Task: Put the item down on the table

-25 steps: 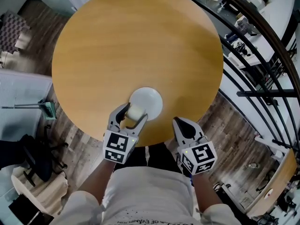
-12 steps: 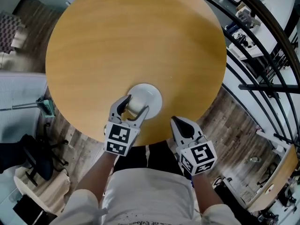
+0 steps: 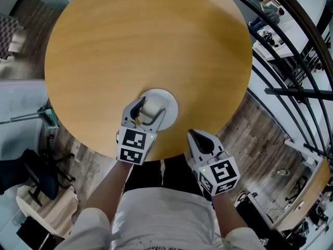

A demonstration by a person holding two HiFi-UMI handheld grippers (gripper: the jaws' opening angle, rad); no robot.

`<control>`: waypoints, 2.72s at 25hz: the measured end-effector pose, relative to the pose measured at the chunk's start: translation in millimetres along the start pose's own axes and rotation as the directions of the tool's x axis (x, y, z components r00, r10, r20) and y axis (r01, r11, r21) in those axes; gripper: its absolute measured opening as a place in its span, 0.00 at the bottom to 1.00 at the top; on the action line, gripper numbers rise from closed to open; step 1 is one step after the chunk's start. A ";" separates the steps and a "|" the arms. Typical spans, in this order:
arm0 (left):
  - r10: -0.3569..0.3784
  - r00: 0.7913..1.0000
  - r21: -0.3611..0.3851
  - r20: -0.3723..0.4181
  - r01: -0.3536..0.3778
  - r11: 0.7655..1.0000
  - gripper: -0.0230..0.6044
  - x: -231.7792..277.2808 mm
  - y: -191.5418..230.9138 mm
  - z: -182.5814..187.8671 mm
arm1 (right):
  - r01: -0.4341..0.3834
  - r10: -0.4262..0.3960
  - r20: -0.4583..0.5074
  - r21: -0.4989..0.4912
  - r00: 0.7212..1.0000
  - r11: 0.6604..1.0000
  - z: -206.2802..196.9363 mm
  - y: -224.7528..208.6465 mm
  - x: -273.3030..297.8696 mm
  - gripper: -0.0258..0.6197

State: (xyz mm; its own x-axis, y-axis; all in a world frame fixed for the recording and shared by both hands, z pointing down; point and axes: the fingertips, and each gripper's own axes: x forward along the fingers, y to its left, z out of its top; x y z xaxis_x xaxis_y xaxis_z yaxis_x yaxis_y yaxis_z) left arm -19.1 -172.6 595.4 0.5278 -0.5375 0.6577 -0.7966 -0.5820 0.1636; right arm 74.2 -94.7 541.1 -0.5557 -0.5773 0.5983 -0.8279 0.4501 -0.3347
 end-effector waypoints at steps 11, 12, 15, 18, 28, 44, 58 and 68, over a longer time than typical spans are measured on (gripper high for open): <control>0.024 1.000 0.017 -0.003 -0.024 1.000 0.52 15.0 -2.3 -8.4 | 0.001 -0.001 -0.013 0.007 1.000 1.000 -10.1 -2.5 -2.1 0.08; 0.026 1.000 0.018 -0.008 -0.026 1.000 0.52 14.5 -2.8 -10.3 | 0.000 0.000 -0.014 0.008 1.000 1.000 -10.7 -2.3 -2.0 0.08; 0.031 0.999 0.023 -0.025 -0.031 0.999 0.52 13.3 -2.4 -16.2 | -0.007 0.007 -0.014 0.007 1.000 1.000 -10.3 -0.5 -0.2 0.08; 0.038 0.999 0.033 -0.035 -0.037 0.999 0.52 13.0 -3.1 -18.1 | -0.013 0.013 -0.014 0.003 1.000 1.000 -8.4 0.0 0.8 0.08; 0.058 0.996 0.044 -0.074 -0.055 0.998 0.52 13.3 -3.7 -31.8 | -0.022 0.022 -0.017 0.001 1.000 1.000 -9.1 -0.1 1.7 0.08; 0.077 0.991 0.048 -0.107 -0.072 0.996 0.52 13.0 -9.3 -48.6 | -0.027 0.027 -0.017 0.005 0.999 1.000 -12.8 3.8 -1.4 0.08; 0.127 0.979 0.146 -0.161 -0.104 0.984 0.52 18.1 -11.0 -59.9 | -0.029 0.029 -0.012 0.004 0.999 1.000 -17.1 5.8 -6.0 0.08; 0.140 0.978 0.159 -0.151 -0.116 0.980 0.52 16.4 -8.7 -60.1 | -0.033 0.033 -0.010 -0.003 0.999 0.999 -16.3 9.0 -8.1 0.08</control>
State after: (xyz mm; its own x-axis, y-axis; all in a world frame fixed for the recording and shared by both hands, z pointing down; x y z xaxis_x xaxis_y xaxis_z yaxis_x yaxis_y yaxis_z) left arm -21.2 -139.7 649.0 0.3601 -0.5152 0.7777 -0.7952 -0.6055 -0.0330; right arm 72.5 -74.9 545.1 -0.5816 -0.5557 0.5940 -0.8091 0.4706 -0.3520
